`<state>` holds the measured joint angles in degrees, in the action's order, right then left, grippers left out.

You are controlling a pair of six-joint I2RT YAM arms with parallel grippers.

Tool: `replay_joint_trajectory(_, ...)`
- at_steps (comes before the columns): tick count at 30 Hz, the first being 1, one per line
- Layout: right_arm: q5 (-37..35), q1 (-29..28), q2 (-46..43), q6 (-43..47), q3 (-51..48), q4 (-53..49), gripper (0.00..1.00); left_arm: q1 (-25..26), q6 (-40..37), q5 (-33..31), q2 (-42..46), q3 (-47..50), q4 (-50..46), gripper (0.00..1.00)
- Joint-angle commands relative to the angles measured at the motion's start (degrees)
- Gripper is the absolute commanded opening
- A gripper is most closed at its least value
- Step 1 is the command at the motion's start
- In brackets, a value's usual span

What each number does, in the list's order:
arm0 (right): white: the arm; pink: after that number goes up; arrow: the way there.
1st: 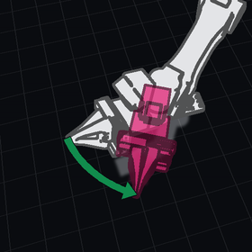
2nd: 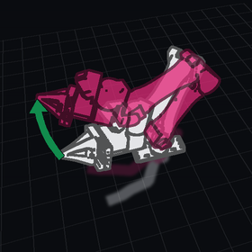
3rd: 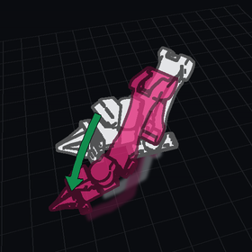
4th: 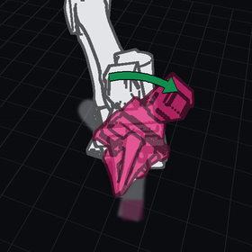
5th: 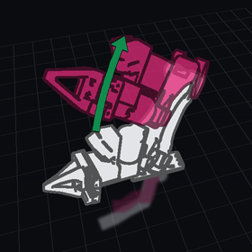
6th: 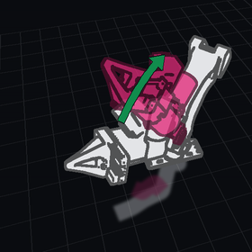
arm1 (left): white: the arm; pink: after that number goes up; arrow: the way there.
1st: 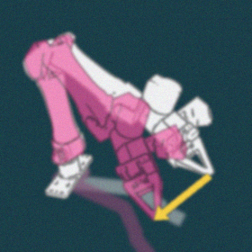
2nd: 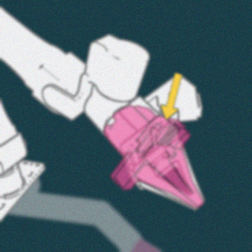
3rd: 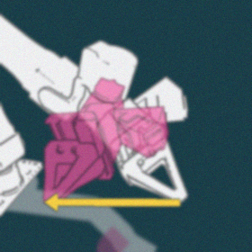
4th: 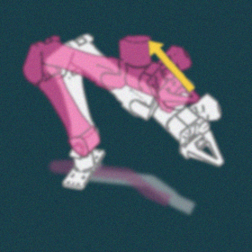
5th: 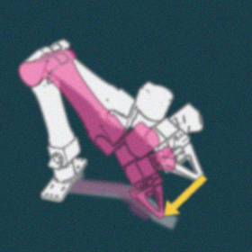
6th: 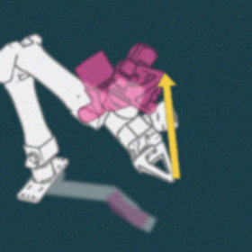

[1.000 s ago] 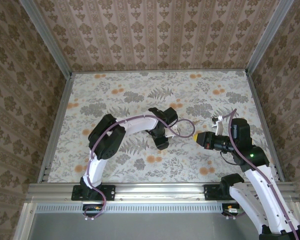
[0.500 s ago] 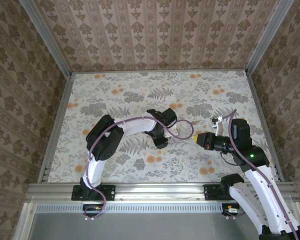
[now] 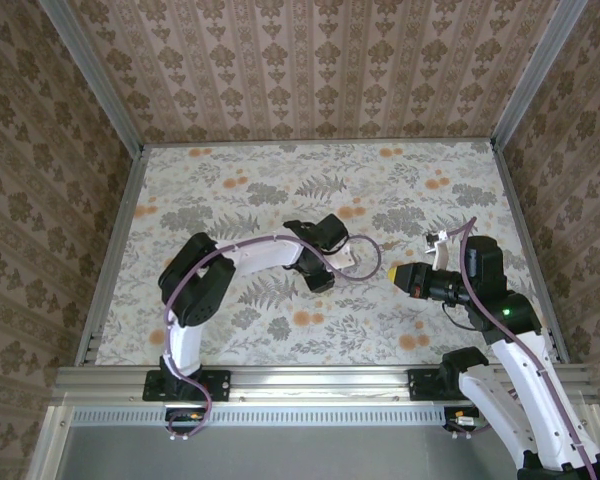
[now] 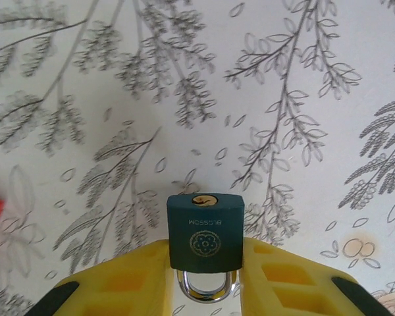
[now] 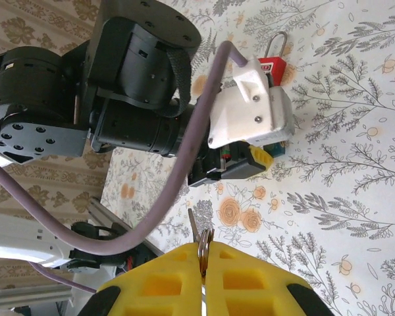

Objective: Unlock with the key

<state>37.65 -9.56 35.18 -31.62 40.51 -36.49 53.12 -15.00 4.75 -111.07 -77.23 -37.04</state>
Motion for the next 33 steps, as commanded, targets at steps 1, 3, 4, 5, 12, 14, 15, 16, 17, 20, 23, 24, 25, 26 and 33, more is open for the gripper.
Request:
replay_joint_trajectory(1, -0.9, 0.3, -0.3, 0.6, 1.8, -1.7, 0.09, -1.3, 1.1, -1.5, 4.3, 1.9, 1.4, 0.29)
replay_joint_trajectory(3, -0.9, 0.3, 0.0, 0.7, 2.1, -1.6, 0.09, -2.1, 1.3, -1.4, 6.3, 3.2, 2.1, 0.29)
replay_joint_trajectory(4, -0.8, 0.4, 0.1, 0.8, 2.3, -1.6, 0.09, -2.4, 1.3, -1.5, 7.1, 3.7, 2.3, 0.29)
replay_joint_trajectory(5, -0.8, 0.4, 0.4, 0.9, 2.5, -1.7, 0.09, -2.6, 1.3, -1.4, 8.2, 4.2, 2.5, 0.30)
replay_joint_trajectory(12, 1.1, 0.3, 2.5, 1.3, 3.6, -0.7, 0.09, -2.9, 1.0, -0.2, 14.7, 5.9, 2.3, 0.30)
replay_joint_trajectory(14, 2.0, 0.3, 3.1, 1.5, 3.7, -0.3, 0.09, -2.5, 0.9, 0.4, 16.9, 6.1, 1.9, 0.30)
replay_joint_trajectory(15, 2.4, 0.2, 3.5, 1.4, 3.7, 0.0, 0.09, -2.2, 0.8, 0.3, 18.3, 6.3, 1.7, 0.30)
replay_joint_trajectory(16, 2.9, 0.3, 3.8, 1.3, 3.5, 0.7, 0.09, -1.9, 0.6, 0.3, 19.2, 6.2, 1.2, 0.31)
replay_joint_trajectory(17, 3.9, 0.1, 4.3, 1.0, 3.2, 1.6, 0.09, -1.4, 0.3, 0.1, 20.2, 5.9, 0.4, 0.31)
replay_joint_trajectory(20, 5.9, -1.4, 6.6, -1.5, 0.9, 7.7, 0.09, -0.2, -0.8, -0.2, 22.5, 4.8, -2.1, 0.31)
replay_joint_trajectory(23, 5.7, -4.8, 9.7, -3.1, -1.7, 15.0, 0.09, 1.4, -2.4, -0.7, 23.8, 3.2, -4.6, 0.31)
replay_joint_trajectory(24, 5.7, -6.0, 10.9, -2.1, -1.5, 15.7, 0.09, 2.0, -3.1, -1.0, 24.2, 2.7, -5.5, 0.32)
replay_joint_trajectory(25, 5.5, -6.8, 11.8, -1.2, -1.0, 16.3, 0.09, 2.4, -3.5, -1.3, 24.6, 2.3, -6.3, 0.32)
replay_joint_trajectory(26, 5.3, -7.4, 12.8, -0.3, -0.4, 16.7, 0.09, 2.9, -4.0, -1.6, 25.0, 1.8, -7.1, 0.32)
replay_joint_trajectory(33, 8.9, -8.1, 19.6, 2.0, 1.5, 21.4, 0.09, 5.4, -6.8, -5.3, 28.4, 1.1, -9.1, 0.31)
